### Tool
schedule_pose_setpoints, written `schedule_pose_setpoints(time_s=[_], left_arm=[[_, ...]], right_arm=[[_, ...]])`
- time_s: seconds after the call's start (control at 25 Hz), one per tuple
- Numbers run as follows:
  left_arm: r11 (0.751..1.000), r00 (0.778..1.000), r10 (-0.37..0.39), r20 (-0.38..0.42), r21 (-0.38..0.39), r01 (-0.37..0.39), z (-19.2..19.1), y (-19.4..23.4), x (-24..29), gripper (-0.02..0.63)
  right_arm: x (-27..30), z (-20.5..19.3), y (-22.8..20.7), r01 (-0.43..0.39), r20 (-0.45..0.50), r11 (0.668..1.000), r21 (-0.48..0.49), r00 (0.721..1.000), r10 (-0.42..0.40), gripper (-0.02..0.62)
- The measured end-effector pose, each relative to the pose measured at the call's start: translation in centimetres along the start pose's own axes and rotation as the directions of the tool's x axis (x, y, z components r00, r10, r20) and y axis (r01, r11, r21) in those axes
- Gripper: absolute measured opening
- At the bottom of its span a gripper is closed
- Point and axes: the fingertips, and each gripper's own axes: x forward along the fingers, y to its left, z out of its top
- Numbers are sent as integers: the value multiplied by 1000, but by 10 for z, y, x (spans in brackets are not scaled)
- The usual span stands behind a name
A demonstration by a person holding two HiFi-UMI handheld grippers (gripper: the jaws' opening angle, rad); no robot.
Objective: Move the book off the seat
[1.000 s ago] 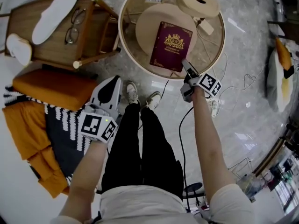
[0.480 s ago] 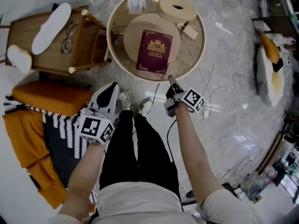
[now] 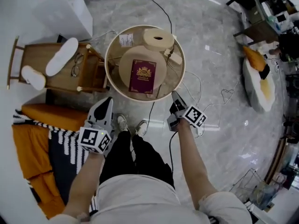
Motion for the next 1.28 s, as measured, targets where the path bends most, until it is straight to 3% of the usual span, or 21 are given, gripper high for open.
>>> schedule_pose_setpoints(time_s=[0.32,0.48,0.72,0.88,1.16,1.28], left_arm=[[998,995,8,95,65,-15,62,-34,-28,17],[997,988,11,151,77,-23,87,-39,-40,17],[999,972,16,235,44,-27,130,-52,-60,17],[998,960,-1,279,57,-16,148,-59,-61,17],[999,951,7,309,43,-21,153,-56,-72,17],[999,950,24,310,22,-32,149,-52,-75,17]], right_arm=[[-55,45,59,-77,115,996,-47,990,82,21],[-73,62,98,-126,144,983,-132,979,145,21],[-108,76,161,-187,114,933,-307,966,231,21],[-132,91,189,-209,145,908,-363,950,276,22],[-163,90,240,-241,155,844,-478,923,352,21],[-177,90,251,-219,168,817,-533,919,356,23]])
